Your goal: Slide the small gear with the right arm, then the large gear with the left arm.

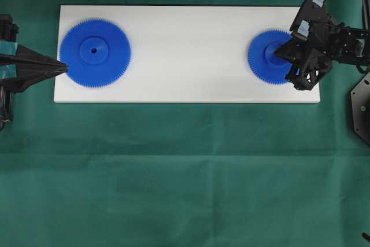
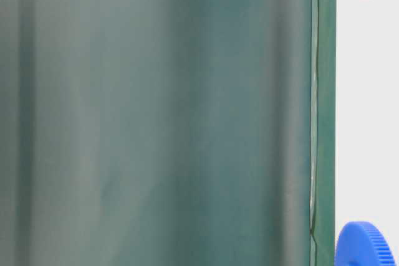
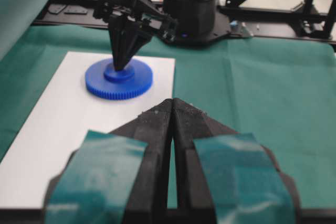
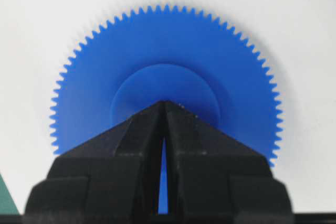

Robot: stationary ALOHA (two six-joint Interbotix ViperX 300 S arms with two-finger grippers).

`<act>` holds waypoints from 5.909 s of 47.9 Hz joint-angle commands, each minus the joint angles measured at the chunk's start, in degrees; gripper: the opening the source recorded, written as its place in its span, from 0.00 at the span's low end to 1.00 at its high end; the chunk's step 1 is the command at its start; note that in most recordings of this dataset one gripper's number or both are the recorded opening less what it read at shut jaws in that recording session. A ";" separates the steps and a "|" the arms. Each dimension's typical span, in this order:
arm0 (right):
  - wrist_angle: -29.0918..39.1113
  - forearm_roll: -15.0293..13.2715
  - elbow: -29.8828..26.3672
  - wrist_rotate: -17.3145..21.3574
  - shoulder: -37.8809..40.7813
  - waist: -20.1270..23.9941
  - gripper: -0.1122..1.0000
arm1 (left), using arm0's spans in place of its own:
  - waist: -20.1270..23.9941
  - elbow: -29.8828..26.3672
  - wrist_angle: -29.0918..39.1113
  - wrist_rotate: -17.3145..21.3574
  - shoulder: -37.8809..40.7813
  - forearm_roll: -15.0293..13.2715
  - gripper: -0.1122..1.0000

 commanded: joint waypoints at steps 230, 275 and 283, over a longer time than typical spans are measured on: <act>-6.42 -17.93 0.44 20.65 -13.45 3.16 0.56 | 2.64 1.41 -0.62 -1.41 -1.85 -0.26 0.10; -12.74 -21.45 -0.26 20.21 -16.79 2.64 0.56 | 26.10 0.70 11.60 -1.41 -1.76 -0.44 0.10; -12.74 -21.36 -0.35 20.21 -16.79 2.64 0.56 | 26.10 -0.44 14.15 -1.41 1.23 -0.35 0.10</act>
